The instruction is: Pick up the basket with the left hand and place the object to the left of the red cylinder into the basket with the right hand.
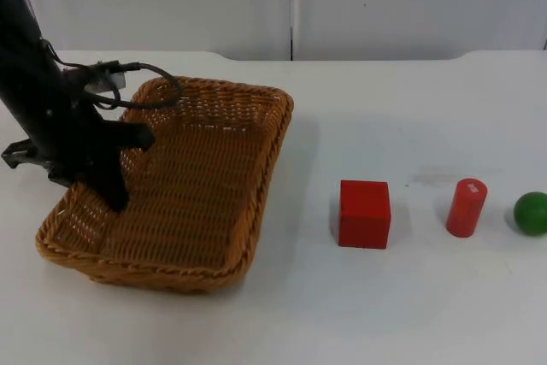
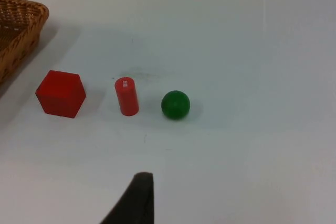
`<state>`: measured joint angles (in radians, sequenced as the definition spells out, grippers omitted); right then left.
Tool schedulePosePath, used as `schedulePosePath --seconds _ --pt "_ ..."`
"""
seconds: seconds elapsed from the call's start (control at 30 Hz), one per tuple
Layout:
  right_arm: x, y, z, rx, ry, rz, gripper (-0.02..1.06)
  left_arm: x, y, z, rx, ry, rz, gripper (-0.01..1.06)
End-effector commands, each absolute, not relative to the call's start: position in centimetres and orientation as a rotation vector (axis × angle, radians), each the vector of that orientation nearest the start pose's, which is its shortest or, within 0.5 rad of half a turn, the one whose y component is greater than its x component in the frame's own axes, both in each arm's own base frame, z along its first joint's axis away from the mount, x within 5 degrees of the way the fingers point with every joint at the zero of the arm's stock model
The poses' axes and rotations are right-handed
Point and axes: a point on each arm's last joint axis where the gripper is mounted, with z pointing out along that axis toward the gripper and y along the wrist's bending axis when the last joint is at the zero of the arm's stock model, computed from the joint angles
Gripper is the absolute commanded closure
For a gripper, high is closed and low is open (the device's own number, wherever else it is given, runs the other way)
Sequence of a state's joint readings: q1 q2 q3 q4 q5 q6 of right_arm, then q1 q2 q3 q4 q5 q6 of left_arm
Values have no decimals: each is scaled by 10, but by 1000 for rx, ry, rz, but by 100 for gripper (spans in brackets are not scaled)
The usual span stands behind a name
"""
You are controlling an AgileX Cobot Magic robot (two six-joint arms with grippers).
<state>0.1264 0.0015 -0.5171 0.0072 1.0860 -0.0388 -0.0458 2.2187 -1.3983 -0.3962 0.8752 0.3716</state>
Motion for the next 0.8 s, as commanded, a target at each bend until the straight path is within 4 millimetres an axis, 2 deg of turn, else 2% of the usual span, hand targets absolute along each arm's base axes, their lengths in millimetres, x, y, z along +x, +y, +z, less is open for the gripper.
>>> schedulePosePath --seconds 0.0,0.17,0.2,0.3,0.37,0.4,0.53,0.57,0.7,0.77 --pt "-7 0 280 -171 2041 66 0 401 -46 95 226 3080 -465 105" --pt "-7 0 280 -171 2041 66 0 400 -47 121 176 3048 -477 105" --pt "-7 0 280 -171 2041 66 0 400 -47 121 176 3048 -477 105" --pt "-7 0 280 -171 2041 66 0 396 -48 147 159 3013 -489 105" --pt "-7 0 280 -171 2041 66 0 394 -48 159 158 3000 -493 105" --pt "-7 0 280 -171 2041 66 0 394 -48 159 158 3000 -493 105" --pt "-7 0 280 -171 2041 65 0 384 -49 190 158 2981 -515 105" --pt "-7 0 280 -171 2041 65 0 384 -49 190 158 2981 -515 105" --pt "-7 0 280 -171 2041 62 0 368 -50 224 203 2982 -544 105" --pt "-7 0 280 -171 2041 62 0 364 -50 230 201 2982 -546 105"
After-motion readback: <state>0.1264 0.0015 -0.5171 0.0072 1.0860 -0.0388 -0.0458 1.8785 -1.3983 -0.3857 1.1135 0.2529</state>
